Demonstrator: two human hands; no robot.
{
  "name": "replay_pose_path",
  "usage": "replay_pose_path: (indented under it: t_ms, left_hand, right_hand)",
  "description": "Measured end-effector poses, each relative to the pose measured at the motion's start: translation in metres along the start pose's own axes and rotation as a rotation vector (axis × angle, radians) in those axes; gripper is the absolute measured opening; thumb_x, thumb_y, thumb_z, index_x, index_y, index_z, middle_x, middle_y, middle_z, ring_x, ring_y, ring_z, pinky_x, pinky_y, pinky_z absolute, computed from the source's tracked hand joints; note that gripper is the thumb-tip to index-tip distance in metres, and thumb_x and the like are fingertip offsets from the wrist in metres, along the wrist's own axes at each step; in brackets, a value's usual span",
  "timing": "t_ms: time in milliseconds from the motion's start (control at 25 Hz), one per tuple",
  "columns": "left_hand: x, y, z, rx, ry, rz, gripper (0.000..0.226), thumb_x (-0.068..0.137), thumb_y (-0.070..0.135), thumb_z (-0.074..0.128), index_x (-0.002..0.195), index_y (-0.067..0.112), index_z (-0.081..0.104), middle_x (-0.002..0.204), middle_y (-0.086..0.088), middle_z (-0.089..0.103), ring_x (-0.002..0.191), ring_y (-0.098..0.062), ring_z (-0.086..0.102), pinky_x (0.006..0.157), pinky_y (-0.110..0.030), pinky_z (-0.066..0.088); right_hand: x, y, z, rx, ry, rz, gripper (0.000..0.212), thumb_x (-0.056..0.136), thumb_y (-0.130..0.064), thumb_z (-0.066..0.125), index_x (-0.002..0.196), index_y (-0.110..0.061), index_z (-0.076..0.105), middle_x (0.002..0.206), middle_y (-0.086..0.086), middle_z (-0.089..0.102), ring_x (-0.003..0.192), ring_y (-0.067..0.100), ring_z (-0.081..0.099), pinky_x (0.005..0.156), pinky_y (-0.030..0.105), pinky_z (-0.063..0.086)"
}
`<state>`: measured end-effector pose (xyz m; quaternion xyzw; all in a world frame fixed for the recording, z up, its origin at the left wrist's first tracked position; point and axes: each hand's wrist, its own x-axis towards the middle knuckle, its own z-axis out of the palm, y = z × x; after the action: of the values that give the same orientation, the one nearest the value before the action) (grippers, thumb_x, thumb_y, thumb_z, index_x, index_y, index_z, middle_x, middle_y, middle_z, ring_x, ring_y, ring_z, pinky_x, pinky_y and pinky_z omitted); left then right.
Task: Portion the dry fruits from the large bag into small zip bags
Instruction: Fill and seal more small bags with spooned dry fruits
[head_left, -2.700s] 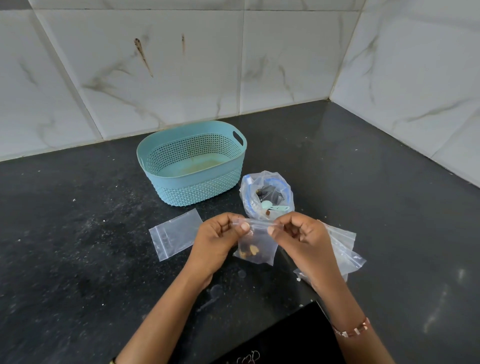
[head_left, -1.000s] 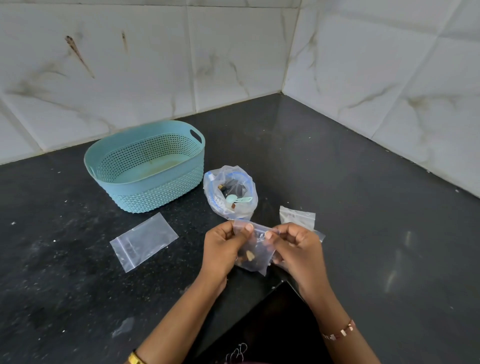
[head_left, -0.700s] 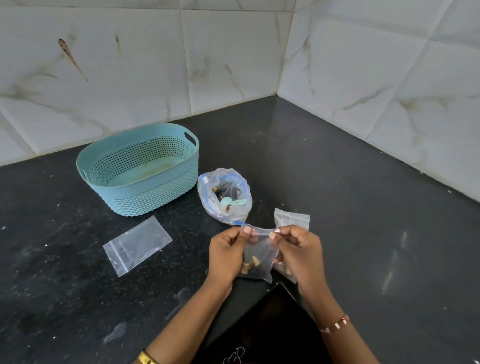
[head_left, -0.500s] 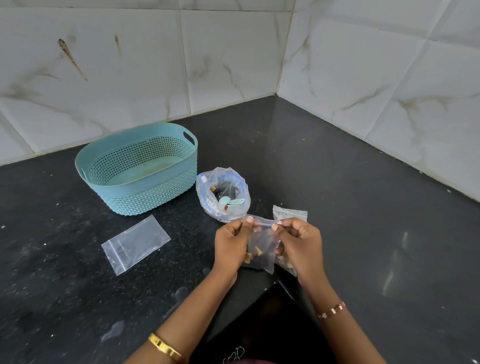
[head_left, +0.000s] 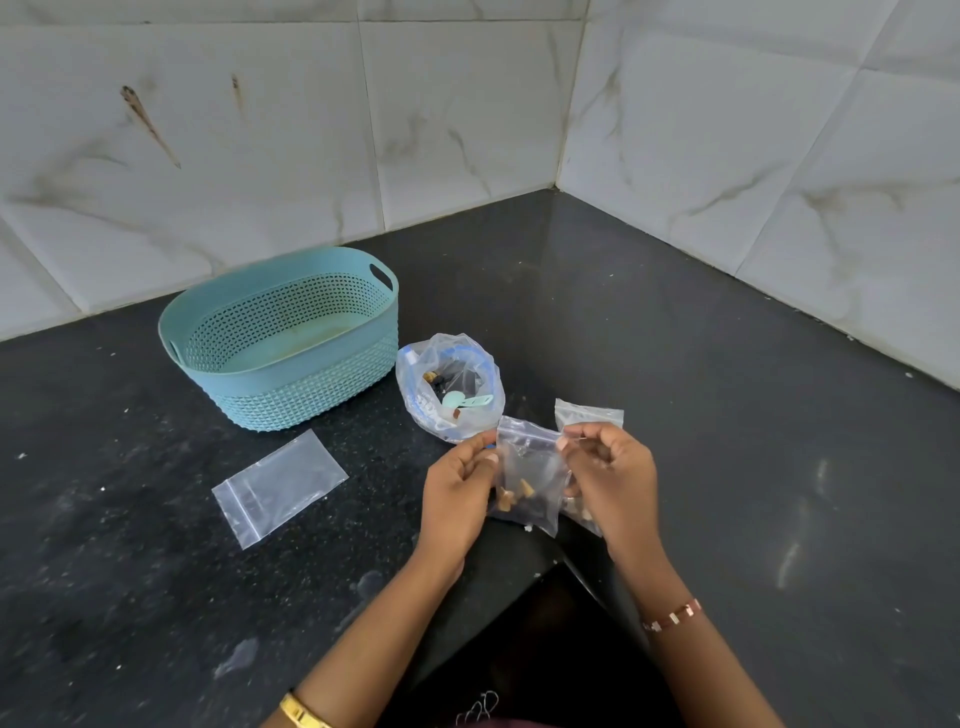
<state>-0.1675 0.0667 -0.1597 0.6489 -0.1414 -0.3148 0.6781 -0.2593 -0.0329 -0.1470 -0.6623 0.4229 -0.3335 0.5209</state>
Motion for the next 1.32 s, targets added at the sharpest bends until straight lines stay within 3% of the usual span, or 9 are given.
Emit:
replay_pose_path:
  t_ms: [120, 280, 360, 720, 840, 960, 1160, 1240, 1320]
  left_hand:
    - [-0.003, 0.004, -0.011, 0.016, 0.018, 0.005, 0.026, 0.093, 0.004, 0.049, 0.108, 0.019, 0.063, 0.096, 0.005, 0.07, 0.088, -0.002, 0.065, 0.076, -0.01, 0.052]
    - [-0.008, 0.017, -0.032, 0.055, 0.075, 0.072, 0.026, 0.092, 0.005, 0.049, 0.096, 0.024, 0.066, 0.097, 0.007, 0.071, 0.09, -0.001, 0.066, 0.084, -0.015, 0.051]
    - [-0.009, 0.022, -0.047, 0.119, 0.128, 0.141, 0.028, 0.092, 0.004, 0.05, 0.091, 0.027, 0.067, 0.095, 0.009, 0.071, 0.088, 0.003, 0.066, 0.084, -0.013, 0.049]
    - [-0.026, 0.023, -0.128, 0.665, 0.468, 0.214, 0.028, 0.092, 0.007, 0.049, 0.114, 0.019, 0.063, 0.106, 0.017, 0.057, 0.083, 0.011, 0.051, 0.075, -0.001, 0.035]
    - [-0.032, 0.02, -0.147, 0.613, 0.525, 0.115, 0.034, 0.09, 0.002, 0.047, 0.116, 0.019, 0.061, 0.088, 0.012, 0.059, 0.063, 0.006, 0.044, 0.057, -0.003, 0.038]
    - [-0.033, 0.018, -0.156, 0.388, 0.561, 0.034, 0.037, 0.09, -0.002, 0.045, 0.12, 0.017, 0.057, 0.089, 0.005, 0.063, 0.071, -0.002, 0.054, 0.064, -0.014, 0.044]
    - [-0.029, 0.02, -0.171, -0.163, 0.533, -0.117, 0.036, 0.09, -0.007, 0.046, 0.124, 0.005, 0.049, 0.1, -0.006, 0.063, 0.082, -0.016, 0.061, 0.073, -0.03, 0.053]
    - [-0.026, 0.019, -0.174, -0.176, 0.554, -0.135, 0.041, 0.09, -0.006, 0.047, 0.129, 0.006, 0.043, 0.091, -0.003, 0.058, 0.077, -0.014, 0.058, 0.066, -0.027, 0.05]
    - [-0.023, 0.016, -0.178, -0.139, 0.576, -0.138, 0.045, 0.091, -0.003, 0.048, 0.134, 0.005, 0.039, 0.087, -0.003, 0.057, 0.075, -0.014, 0.056, 0.065, -0.027, 0.049]
  right_hand:
    - [-0.002, -0.004, 0.001, -0.121, 0.071, -0.104, 0.013, 0.083, -0.006, 0.062, 0.095, -0.01, 0.067, 0.088, -0.004, 0.067, 0.075, -0.002, 0.06, 0.073, 0.011, 0.048]
    - [-0.008, -0.015, 0.014, -0.33, 0.146, -0.399, 0.017, 0.081, -0.008, 0.063, 0.096, -0.013, 0.068, 0.096, -0.002, 0.065, 0.095, 0.013, 0.054, 0.08, 0.028, 0.049]
    - [-0.015, -0.023, 0.028, -0.34, 0.099, -0.548, 0.014, 0.08, -0.007, 0.064, 0.092, -0.012, 0.068, 0.091, 0.0, 0.065, 0.089, 0.015, 0.053, 0.079, 0.011, 0.04]
    - [-0.045, -0.022, 0.121, -0.508, -0.518, -0.652, 0.015, 0.085, -0.013, 0.058, 0.097, -0.015, 0.067, 0.094, 0.0, 0.062, 0.091, 0.015, 0.053, 0.077, 0.028, 0.048]
    - [-0.048, -0.022, 0.146, -0.667, -0.754, -0.721, 0.032, 0.088, -0.017, 0.057, 0.12, -0.017, 0.058, 0.12, 0.0, 0.054, 0.11, 0.016, 0.045, 0.087, 0.027, 0.044]
    - [-0.051, -0.022, 0.167, -0.729, -0.846, -0.727, 0.042, 0.088, -0.018, 0.058, 0.129, -0.02, 0.051, 0.128, 0.001, 0.047, 0.116, 0.019, 0.04, 0.091, 0.031, 0.044]
    - [-0.042, -0.016, 0.18, -0.765, -0.79, -0.951, 0.019, 0.087, -0.02, 0.057, 0.102, -0.011, 0.066, 0.101, 0.003, 0.059, 0.098, 0.021, 0.049, 0.073, 0.032, 0.047]
    - [-0.039, -0.019, 0.183, -0.81, -0.756, -1.117, 0.005, 0.075, -0.016, 0.069, 0.074, -0.011, 0.068, 0.076, 0.002, 0.061, 0.078, 0.021, 0.055, 0.057, 0.029, 0.045]
    - [-0.04, -0.021, 0.186, -0.824, -0.714, -1.215, 0.021, 0.058, -0.014, 0.079, 0.054, -0.016, 0.059, 0.057, -0.003, 0.053, 0.06, 0.016, 0.054, 0.047, 0.022, 0.039]
